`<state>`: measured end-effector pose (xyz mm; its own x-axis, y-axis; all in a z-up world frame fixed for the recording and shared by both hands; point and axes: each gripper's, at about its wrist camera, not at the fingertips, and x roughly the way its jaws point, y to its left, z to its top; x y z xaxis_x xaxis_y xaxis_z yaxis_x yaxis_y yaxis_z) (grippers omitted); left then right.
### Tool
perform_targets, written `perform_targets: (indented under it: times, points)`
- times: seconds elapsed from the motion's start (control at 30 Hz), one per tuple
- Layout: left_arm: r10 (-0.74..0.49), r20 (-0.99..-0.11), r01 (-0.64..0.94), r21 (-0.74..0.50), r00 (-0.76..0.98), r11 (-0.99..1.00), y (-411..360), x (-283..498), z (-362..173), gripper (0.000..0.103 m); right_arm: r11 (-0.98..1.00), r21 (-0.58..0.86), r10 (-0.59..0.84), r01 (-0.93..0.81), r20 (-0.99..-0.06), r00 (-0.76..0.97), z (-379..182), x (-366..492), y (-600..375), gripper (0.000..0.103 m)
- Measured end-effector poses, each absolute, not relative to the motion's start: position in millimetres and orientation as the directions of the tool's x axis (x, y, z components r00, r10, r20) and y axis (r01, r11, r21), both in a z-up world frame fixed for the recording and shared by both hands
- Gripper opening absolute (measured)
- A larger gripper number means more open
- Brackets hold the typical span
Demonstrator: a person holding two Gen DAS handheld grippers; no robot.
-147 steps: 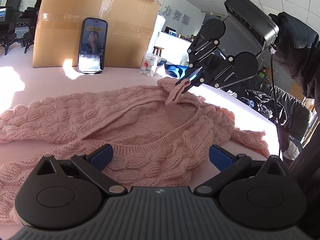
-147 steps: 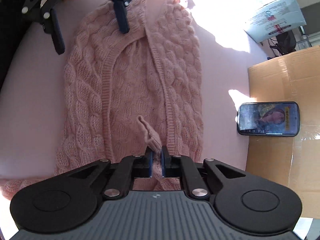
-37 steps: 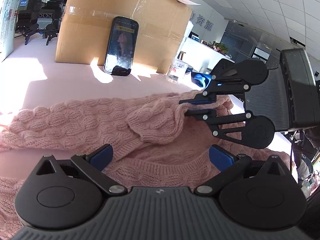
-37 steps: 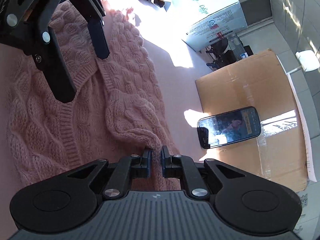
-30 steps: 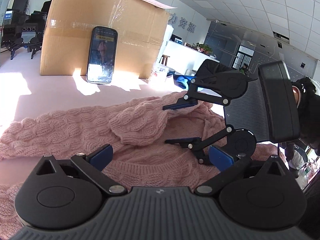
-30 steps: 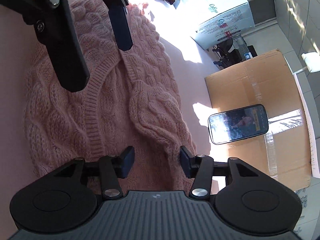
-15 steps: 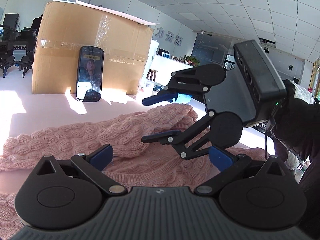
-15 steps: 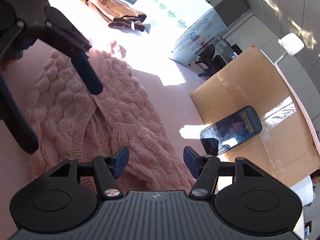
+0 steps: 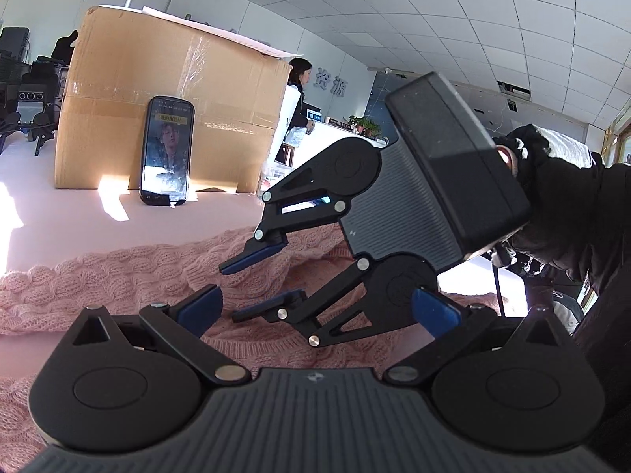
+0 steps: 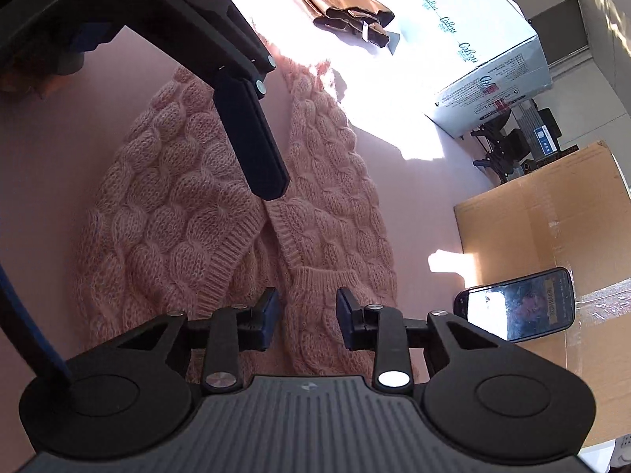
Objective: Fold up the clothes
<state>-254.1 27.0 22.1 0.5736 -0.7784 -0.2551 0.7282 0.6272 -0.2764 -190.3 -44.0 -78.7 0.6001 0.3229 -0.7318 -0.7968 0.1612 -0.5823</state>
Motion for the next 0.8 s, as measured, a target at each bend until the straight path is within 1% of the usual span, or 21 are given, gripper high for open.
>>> perform_targets:
  times: [0.1,0.13,0.17,0.2,0.27,0.37,0.43,0.53,0.63,0.7,0.8]
  points:
    - [-0.787,-0.256,0.734,-0.284,0.562,0.617,27.4,-254.0,22.2,0.103,0.188,-0.554,0.320,-0.811,-0.747,0.584,-81.7,-183.7,-43.5,0.028]
    - [-0.786,-0.259,0.737,-0.275,0.562,0.618,26.2,-255.1,22.3,0.103,0.190,-0.551,0.321,-0.812,-0.747,0.582,-81.8,-183.0,-43.4,0.024]
    - [-0.783,-0.263,0.739,-0.264,0.564,0.620,24.9,-256.3,22.5,0.103,0.195,-0.539,0.326,-0.820,-0.753,0.572,-81.1,-182.5,-43.5,0.011]
    - [-0.781,-0.268,0.741,-0.253,0.565,0.622,23.5,-257.3,22.6,0.103,0.206,-0.526,0.330,-0.825,-0.756,0.565,-79.3,-182.0,-43.8,0.010]
    - [-0.784,-0.271,0.745,-0.251,0.559,0.618,23.5,-258.4,22.2,0.103,0.212,-0.522,0.340,-0.826,-0.753,0.564,-74.3,-182.3,-45.3,0.009]
    - [-0.787,-0.264,0.744,-0.260,0.558,0.615,25.3,-257.4,22.2,0.103,0.257,-0.521,0.387,-0.814,-0.717,0.580,-56.1,-184.3,-54.6,0.009]
    - [-0.796,-0.248,0.748,-0.275,0.552,0.604,28.2,-256.1,22.7,0.103,0.330,-0.498,0.451,-0.802,-0.663,0.598,-38.9,-181.1,-60.0,0.009]
    - [-0.816,-0.204,0.760,-0.297,0.541,0.578,35.0,-258.4,24.3,0.103,0.396,-0.454,0.507,-0.798,-0.617,0.602,-30.0,-174.3,-53.7,0.009]
    - [-0.807,-0.207,0.744,-0.314,0.552,0.590,38.1,-259.0,22.8,0.103,0.416,-0.364,0.533,-0.834,-0.646,0.547,-43.6,-166.3,-41.6,0.007]
    - [-0.802,-0.238,0.722,-0.348,0.548,0.597,38.4,-253.5,19.6,0.103,0.433,-0.321,0.530,-0.842,-0.665,0.526,-51.5,-160.1,-38.2,0.007]
    - [-0.801,-0.244,0.701,-0.388,0.547,0.598,42.4,-248.3,17.8,0.103,0.505,-0.155,0.549,-0.849,-0.701,0.455,-61.6,-142.2,-45.5,0.008]
